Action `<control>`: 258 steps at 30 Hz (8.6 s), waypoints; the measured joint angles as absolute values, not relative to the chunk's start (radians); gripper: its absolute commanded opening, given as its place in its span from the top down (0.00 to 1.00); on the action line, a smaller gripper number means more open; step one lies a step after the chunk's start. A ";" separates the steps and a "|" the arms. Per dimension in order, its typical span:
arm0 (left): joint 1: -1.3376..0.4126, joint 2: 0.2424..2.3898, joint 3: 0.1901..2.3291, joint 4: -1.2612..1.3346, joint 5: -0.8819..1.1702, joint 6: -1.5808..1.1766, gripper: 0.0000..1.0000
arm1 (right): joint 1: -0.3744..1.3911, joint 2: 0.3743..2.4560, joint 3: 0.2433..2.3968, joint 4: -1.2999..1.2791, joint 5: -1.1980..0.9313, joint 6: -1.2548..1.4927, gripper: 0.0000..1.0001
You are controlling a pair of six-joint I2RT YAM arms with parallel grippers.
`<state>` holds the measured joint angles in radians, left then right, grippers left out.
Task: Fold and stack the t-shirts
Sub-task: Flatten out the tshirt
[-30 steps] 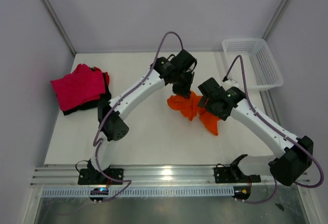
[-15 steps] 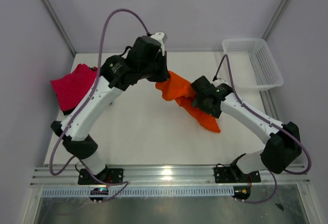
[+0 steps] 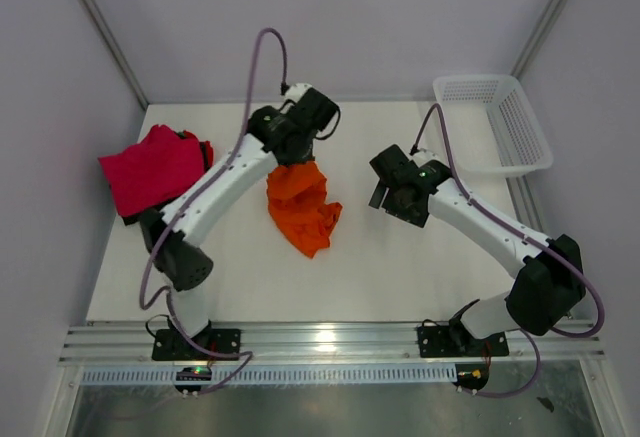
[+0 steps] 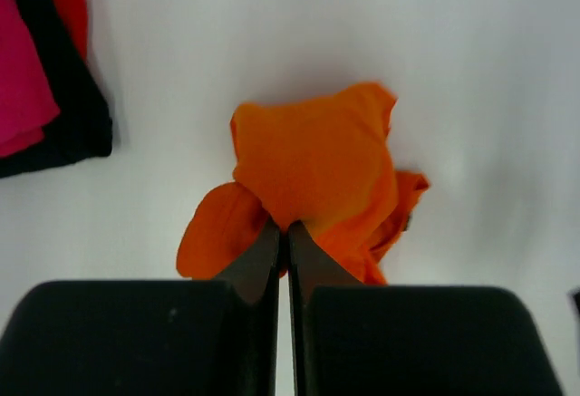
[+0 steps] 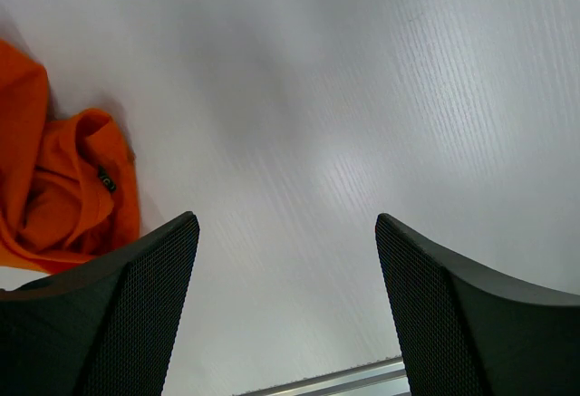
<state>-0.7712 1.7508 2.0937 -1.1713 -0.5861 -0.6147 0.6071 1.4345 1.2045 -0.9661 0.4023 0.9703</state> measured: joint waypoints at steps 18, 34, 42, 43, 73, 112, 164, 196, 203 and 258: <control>-0.776 1.899 2.218 -1.162 -0.046 -0.639 1.00 | 0.607 1.449 1.144 -0.932 0.371 0.975 0.18; -0.805 2.046 2.472 -0.810 0.610 -0.762 1.00 | 0.607 1.193 0.832 -0.665 0.434 1.076 0.19; -0.802 2.119 2.476 -0.794 0.643 -0.785 1.00 | 0.607 0.899 0.757 -0.377 0.453 0.913 0.18; -0.797 2.118 2.472 -0.800 0.639 -0.777 1.00 | 0.607 0.898 0.743 -0.354 0.435 0.893 0.18; -0.562 2.052 2.228 -0.955 0.411 -0.624 1.00 | 0.645 1.216 0.795 -0.299 -0.316 0.762 0.18; -0.480 1.959 2.078 -0.957 0.412 -0.586 1.00 | 0.764 1.672 0.962 -0.353 -0.197 0.862 0.18; -0.467 1.811 1.963 -0.891 0.464 -0.594 1.00 | 0.786 1.675 1.031 -0.390 0.041 0.873 0.54; -0.428 1.771 1.821 -0.880 0.435 -0.574 1.00 | 0.810 1.678 1.146 -0.481 0.343 0.856 0.97; -0.360 1.789 1.843 -0.899 0.410 -0.550 1.00 | 0.691 1.489 1.406 -0.605 0.445 0.764 0.97; -0.310 1.959 2.020 -0.899 0.495 -0.625 0.67 | 0.491 1.037 0.768 -0.579 -0.157 0.501 0.97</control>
